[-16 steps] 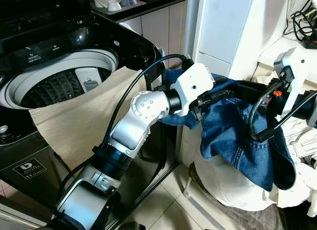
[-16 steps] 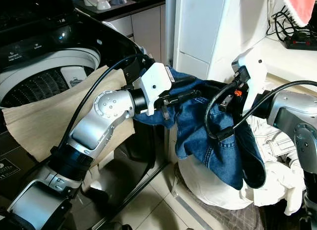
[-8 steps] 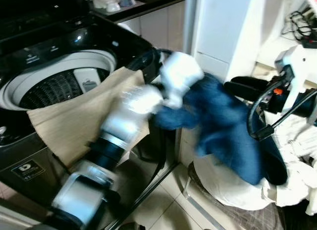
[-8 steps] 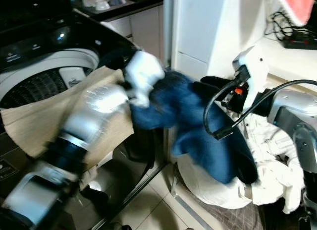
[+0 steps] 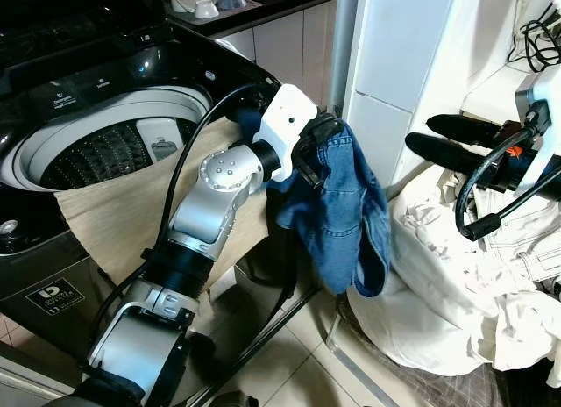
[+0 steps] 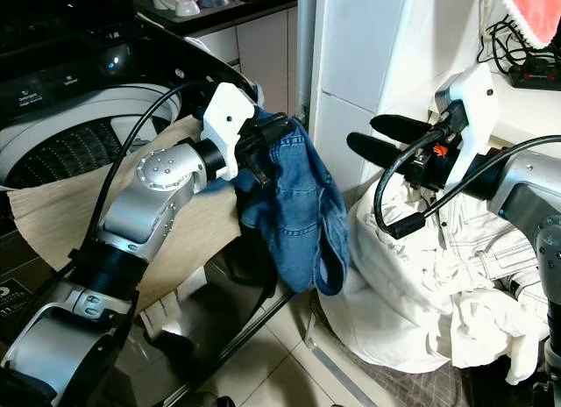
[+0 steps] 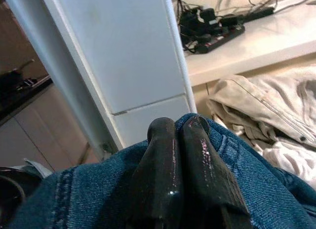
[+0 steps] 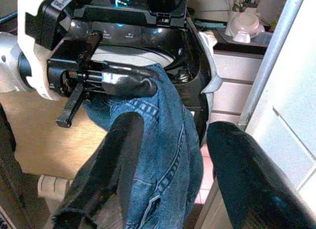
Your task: Clothes washing
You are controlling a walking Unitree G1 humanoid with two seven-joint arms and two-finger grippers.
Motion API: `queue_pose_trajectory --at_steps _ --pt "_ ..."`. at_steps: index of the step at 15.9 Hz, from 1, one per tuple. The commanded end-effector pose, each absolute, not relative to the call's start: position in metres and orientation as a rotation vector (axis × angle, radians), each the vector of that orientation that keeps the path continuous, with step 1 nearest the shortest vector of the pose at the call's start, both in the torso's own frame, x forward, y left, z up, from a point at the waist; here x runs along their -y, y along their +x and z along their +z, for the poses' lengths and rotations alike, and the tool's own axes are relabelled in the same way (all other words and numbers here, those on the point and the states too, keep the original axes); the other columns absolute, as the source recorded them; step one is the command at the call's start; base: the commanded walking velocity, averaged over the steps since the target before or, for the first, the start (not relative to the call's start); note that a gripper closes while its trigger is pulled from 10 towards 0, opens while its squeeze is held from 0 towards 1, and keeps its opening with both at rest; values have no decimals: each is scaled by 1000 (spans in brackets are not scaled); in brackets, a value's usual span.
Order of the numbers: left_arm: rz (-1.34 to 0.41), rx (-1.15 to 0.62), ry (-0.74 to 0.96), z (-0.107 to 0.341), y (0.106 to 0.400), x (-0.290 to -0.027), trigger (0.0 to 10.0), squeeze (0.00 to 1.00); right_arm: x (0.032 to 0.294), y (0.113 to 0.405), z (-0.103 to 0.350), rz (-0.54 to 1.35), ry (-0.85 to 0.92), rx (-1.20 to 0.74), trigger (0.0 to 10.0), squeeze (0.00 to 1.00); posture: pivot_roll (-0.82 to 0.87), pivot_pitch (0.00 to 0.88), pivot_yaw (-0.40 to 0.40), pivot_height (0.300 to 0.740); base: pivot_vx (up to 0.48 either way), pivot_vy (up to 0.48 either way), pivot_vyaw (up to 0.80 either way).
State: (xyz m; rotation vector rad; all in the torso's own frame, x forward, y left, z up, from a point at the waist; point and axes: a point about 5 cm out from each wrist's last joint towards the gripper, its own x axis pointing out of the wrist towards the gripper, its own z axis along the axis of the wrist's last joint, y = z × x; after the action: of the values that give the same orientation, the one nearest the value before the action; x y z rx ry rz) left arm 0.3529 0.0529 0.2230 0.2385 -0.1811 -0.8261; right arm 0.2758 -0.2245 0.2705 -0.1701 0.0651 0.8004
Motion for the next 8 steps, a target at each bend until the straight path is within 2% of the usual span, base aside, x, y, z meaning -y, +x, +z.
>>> queue_pose_trajectory --at_steps 1,3,5,6,7,8 --pt "-770 260 250 247 360 -61 0 0 224 273 273 794 -178 -41 10000 1000 -103 0 69 740 0 0 0" --pt "-632 343 355 287 381 -89 0 0 220 274 273 786 -172 -28 10000 1000 -93 0 66 740 0 0 0" --pt "-308 448 538 348 399 -143 0 0 208 275 271 786 -168 -15 10000 1000 -89 0 74 740 0 0 0" --pt "-106 486 651 376 400 -175 0 0 198 274 271 802 -156 -2 10000 533 -89 0 81 740 0 0 0" --pt "57 490 716 393 397 -202 0 0 187 271 271 828 -146 13 10000 0 -88 0 83 740 0 0 0" --pt "136 426 759 393 397 -223 0 0 175 268 270 854 -132 26 10000 0 -87 0 85 740 0 0 0"
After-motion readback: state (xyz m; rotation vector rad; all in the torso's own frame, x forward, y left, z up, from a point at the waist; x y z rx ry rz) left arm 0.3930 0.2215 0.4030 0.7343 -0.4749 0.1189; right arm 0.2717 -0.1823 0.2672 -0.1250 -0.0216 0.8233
